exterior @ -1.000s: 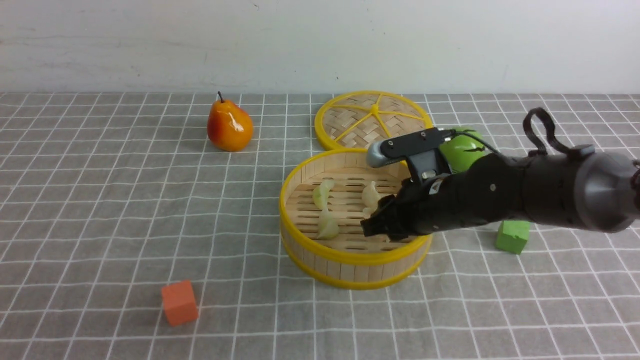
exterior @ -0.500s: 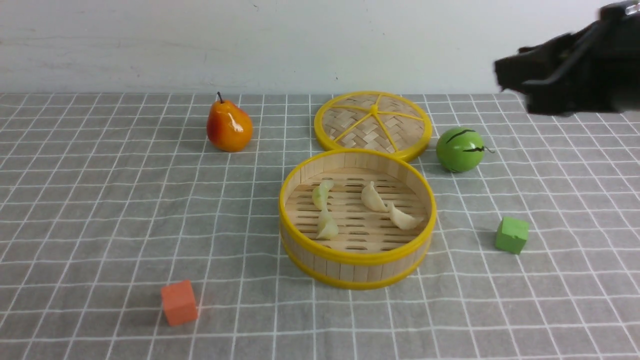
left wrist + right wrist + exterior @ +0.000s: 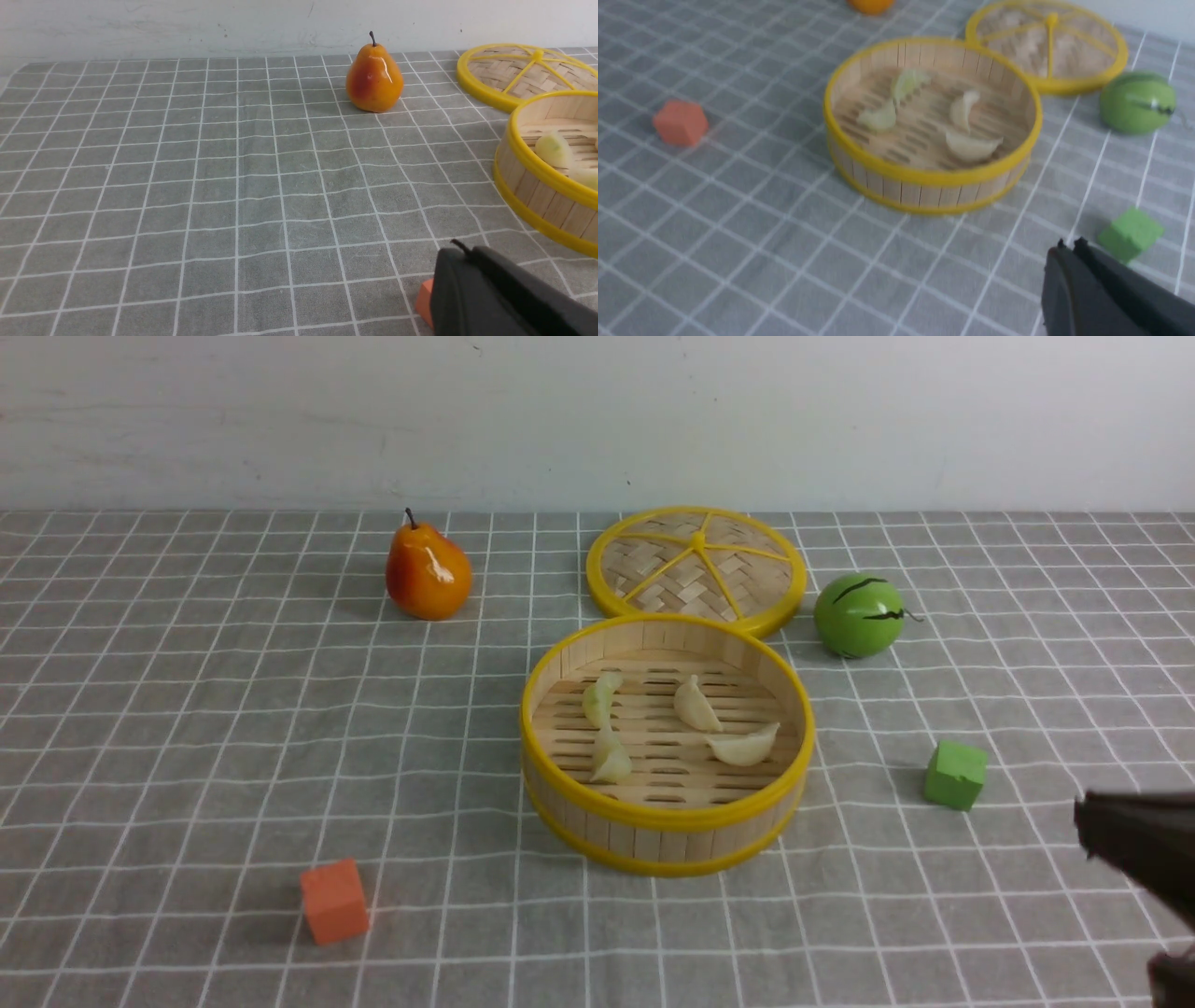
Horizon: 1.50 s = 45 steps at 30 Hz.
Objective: Put the dumplings into the steamer on the table with the grey tablecloth.
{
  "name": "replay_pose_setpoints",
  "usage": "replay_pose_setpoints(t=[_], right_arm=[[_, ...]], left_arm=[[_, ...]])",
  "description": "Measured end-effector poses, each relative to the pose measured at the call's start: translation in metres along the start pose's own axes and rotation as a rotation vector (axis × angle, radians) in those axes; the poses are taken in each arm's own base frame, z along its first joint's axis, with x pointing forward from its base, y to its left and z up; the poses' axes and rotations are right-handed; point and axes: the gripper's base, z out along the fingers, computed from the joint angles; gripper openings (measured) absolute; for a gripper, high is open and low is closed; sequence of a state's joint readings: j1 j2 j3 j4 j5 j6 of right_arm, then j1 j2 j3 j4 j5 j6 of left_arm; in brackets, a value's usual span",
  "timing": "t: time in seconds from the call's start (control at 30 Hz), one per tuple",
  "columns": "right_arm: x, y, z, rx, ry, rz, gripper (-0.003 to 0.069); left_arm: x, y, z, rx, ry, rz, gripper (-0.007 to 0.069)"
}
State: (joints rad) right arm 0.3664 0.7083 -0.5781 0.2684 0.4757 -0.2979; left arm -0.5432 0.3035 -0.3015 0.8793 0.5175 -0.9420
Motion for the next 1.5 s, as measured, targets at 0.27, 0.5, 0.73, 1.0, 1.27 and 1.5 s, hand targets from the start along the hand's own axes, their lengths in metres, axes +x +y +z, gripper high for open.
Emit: replay_pose_setpoints(t=[0.27,0.5,0.73,1.0,1.27,1.5], right_arm=[[0.041,-0.008,0.010,0.074,0.135,-0.163,-0.0019],[0.037,-0.015,-0.021,0.217,-0.044,-0.228,-0.0019],[0.074,-0.020,-0.047,0.388,-0.222,-0.116,-0.0015],[0.145,-0.024,-0.029,0.571,-0.368,0.160,-0.0011],[0.160,-0.024,-0.024,0.588,-0.257,0.312,-0.0006],[0.161,-0.023,-0.024,0.580,-0.233,0.326,0.0000]], left_arm=[[0.000,0.000,0.000,0.000,0.000,0.001,0.0000],[0.000,0.000,0.000,0.000,-0.001,0.001,0.0000],[0.000,0.000,0.000,0.000,-0.001,0.002,0.0000],[0.000,0.000,0.000,0.001,-0.002,0.002,0.0000],[0.000,0.000,0.000,0.001,-0.003,0.003,0.0011],[0.000,0.000,0.000,0.001,-0.003,0.003,0.0017]])
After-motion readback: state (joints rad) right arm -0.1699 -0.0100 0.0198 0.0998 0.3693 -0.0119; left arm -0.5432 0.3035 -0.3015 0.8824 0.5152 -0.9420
